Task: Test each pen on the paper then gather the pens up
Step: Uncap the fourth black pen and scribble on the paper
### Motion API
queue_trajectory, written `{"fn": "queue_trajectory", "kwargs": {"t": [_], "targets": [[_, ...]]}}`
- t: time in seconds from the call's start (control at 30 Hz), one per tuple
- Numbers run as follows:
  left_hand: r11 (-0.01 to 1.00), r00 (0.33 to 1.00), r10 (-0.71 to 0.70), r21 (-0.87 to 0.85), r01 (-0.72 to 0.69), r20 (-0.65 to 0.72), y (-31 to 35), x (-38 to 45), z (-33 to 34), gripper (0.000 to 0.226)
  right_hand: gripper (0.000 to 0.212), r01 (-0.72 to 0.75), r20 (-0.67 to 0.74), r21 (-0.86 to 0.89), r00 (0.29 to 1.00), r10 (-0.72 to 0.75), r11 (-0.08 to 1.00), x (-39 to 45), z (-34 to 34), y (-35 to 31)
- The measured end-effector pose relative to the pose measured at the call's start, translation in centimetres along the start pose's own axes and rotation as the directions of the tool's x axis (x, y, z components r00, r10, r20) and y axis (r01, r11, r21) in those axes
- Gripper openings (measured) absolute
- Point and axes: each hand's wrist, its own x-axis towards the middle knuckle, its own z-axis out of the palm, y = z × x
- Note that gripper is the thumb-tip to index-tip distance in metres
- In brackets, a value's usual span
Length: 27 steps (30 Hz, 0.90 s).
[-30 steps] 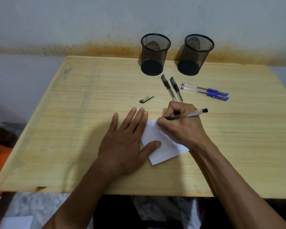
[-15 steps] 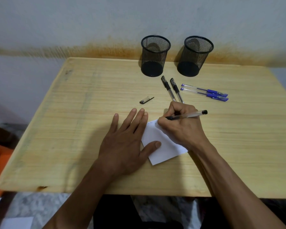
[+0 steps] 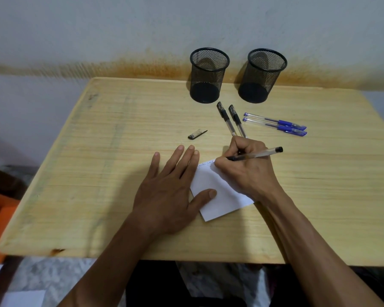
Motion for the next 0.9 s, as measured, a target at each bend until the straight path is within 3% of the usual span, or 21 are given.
{"fn": "queue_trajectory", "kwargs": {"t": [0.37,0.47,0.6,0.7,0.77,0.83,0.9], "targets": [[1.000,1.000,-0.002,0.004,0.002,-0.002,-0.1,0.1,0.2,0.088,0.021,0.001,-0.036,0.029,0.999,0.000,1.000,0.1,0.0,0.2],[1.000,1.000,-0.008,0.004,0.008,-0.009,-0.1,0.1,0.1,0.089,0.019,-0.078,-0.077,0.258,0.992,0.101,0.963,0.3,-0.5,-0.1],[1.000,0.999,-0.004,0.026,0.005,-0.054,0.0,0.1,0.2,0.091,0.019,-0.174,-0.031,0.642,0.967,0.251,0.747,0.3,-1.9,-0.8],[0.999,0.996,0.000,0.038,0.004,-0.087,0.0,0.1,0.3,0.091,0.024,-0.140,-0.058,0.724,0.963,0.262,0.675,-0.3,-3.3,-1.5],[0.999,0.991,0.000,-0.045,-0.006,-0.130,0.0,-0.2,0.4,0.090,0.023,-0.099,-0.100,0.697,0.967,0.233,0.710,-1.0,-4.3,-1.8],[0.964,0.982,-0.083,-0.265,0.037,-0.167,0.1,-0.5,0.1,0.084,0.022,-0.064,-0.128,0.676,0.971,0.204,0.734,-1.9,-5.4,-1.8],[0.804,0.935,-0.280,-0.586,0.106,-0.216,0.2,-0.7,-0.4,0.072,0.022,-0.049,-0.147,0.665,0.970,0.196,0.745,-2.9,-6.6,-1.5]]}}
